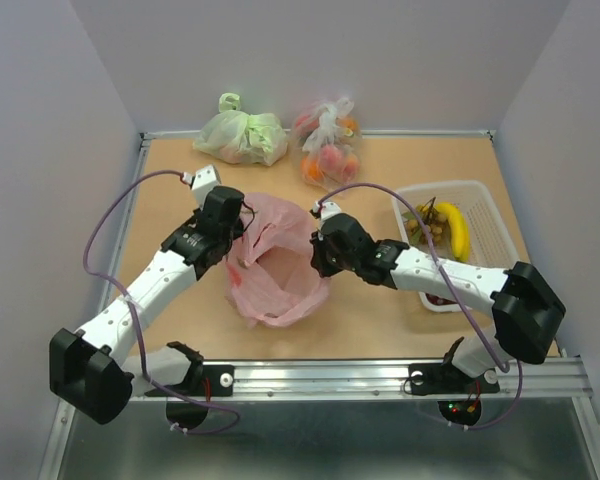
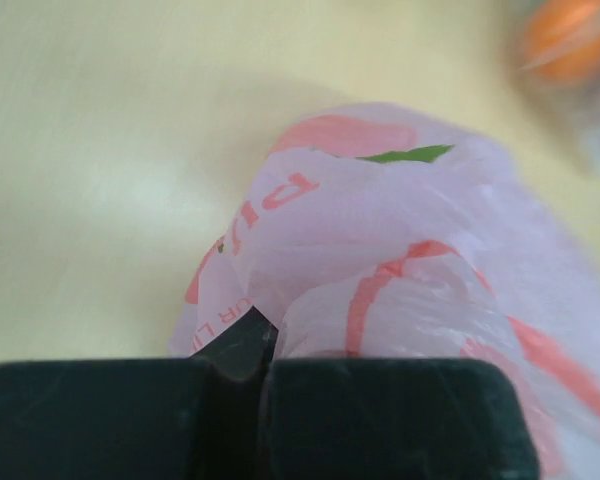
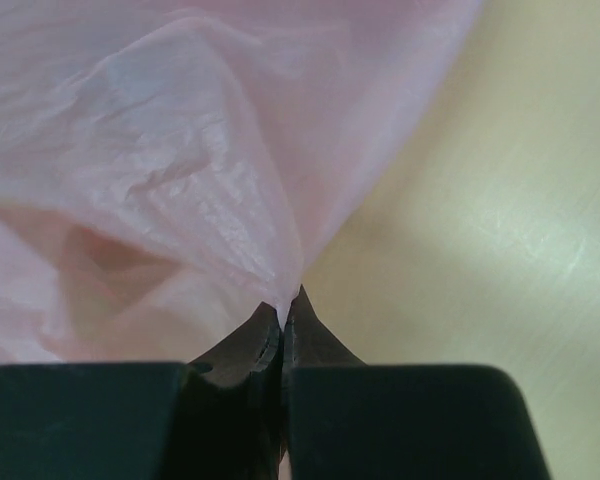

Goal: Untie the knot of the plastic bag and take out the fruit

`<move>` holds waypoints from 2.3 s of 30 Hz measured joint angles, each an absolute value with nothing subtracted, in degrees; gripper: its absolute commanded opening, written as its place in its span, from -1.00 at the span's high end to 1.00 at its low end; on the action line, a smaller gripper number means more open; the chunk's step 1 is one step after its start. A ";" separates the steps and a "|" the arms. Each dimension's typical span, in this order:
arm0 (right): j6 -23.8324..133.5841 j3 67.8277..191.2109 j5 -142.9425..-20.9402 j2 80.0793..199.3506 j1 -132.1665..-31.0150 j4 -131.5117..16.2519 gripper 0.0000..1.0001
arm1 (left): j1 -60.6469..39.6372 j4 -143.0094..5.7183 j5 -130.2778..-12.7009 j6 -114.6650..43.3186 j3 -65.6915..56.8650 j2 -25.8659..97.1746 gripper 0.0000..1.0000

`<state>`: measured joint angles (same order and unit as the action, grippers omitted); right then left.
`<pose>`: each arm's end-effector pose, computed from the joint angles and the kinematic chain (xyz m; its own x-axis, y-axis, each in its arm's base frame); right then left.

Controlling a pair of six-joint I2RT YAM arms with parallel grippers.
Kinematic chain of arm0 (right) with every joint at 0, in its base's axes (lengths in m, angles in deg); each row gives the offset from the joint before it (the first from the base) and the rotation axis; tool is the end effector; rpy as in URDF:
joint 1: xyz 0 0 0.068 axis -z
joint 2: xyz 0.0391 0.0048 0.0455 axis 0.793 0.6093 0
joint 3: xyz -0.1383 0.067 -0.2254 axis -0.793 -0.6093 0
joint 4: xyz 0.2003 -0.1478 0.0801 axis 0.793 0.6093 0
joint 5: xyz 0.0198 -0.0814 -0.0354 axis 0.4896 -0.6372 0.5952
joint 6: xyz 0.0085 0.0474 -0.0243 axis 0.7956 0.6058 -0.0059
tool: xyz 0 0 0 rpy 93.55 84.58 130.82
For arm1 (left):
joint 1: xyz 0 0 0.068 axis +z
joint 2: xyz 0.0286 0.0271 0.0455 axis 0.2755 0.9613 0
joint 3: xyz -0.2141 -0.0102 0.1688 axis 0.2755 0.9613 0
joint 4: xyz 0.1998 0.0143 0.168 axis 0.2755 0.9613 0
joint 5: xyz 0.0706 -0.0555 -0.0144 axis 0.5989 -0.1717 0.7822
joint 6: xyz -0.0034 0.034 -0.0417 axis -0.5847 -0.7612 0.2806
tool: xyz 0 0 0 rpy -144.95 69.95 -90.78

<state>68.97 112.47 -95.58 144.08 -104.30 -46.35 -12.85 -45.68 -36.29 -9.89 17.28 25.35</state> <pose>0.2069 0.2573 0.2510 -0.6222 -0.2174 -0.7521 -0.5454 0.8095 0.2173 0.2243 -0.1052 0.2878 -0.4691 -0.3593 -0.8067 -0.2236 0.9321 -0.2851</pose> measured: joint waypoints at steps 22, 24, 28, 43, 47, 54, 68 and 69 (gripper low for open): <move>74.04 104.82 -103.54 140.37 -104.30 -53.91 0.42 | -24.01 -41.40 -44.77 -3.62 26.81 14.79 1.00; 73.12 105.00 -104.19 139.47 -104.30 -53.65 0.13 | -24.01 -41.72 -45.93 -2.94 29.34 15.03 1.00; 71.15 107.84 -104.28 138.62 -104.39 -50.46 -0.47 | -24.04 -42.82 -48.81 -1.67 32.10 15.43 1.00; 66.89 114.81 -95.58 134.36 -113.06 -41.82 -0.25 | -24.01 -46.73 -53.36 -0.40 30.65 15.29 1.00; 66.83 113.89 -95.67 137.59 -114.00 -41.10 -0.23 | -24.01 -47.12 -54.12 -0.40 28.25 15.34 1.00; 65.54 111.69 -103.60 142.53 -113.98 -40.77 -0.31 | -24.01 -47.34 -54.67 -0.40 26.46 15.34 1.00; 64.53 111.69 -112.48 155.43 -113.63 -48.09 -0.69 | -24.01 -47.23 -57.27 -0.42 26.59 15.27 1.00; 64.57 111.69 -112.54 156.08 -113.59 -48.62 -0.65 | -24.01 -47.27 -57.27 -0.42 26.79 15.14 1.00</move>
<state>64.57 111.69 -112.54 156.08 -113.59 -48.62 -24.01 -47.27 -57.27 -0.42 26.79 15.14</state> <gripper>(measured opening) 0.865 0.022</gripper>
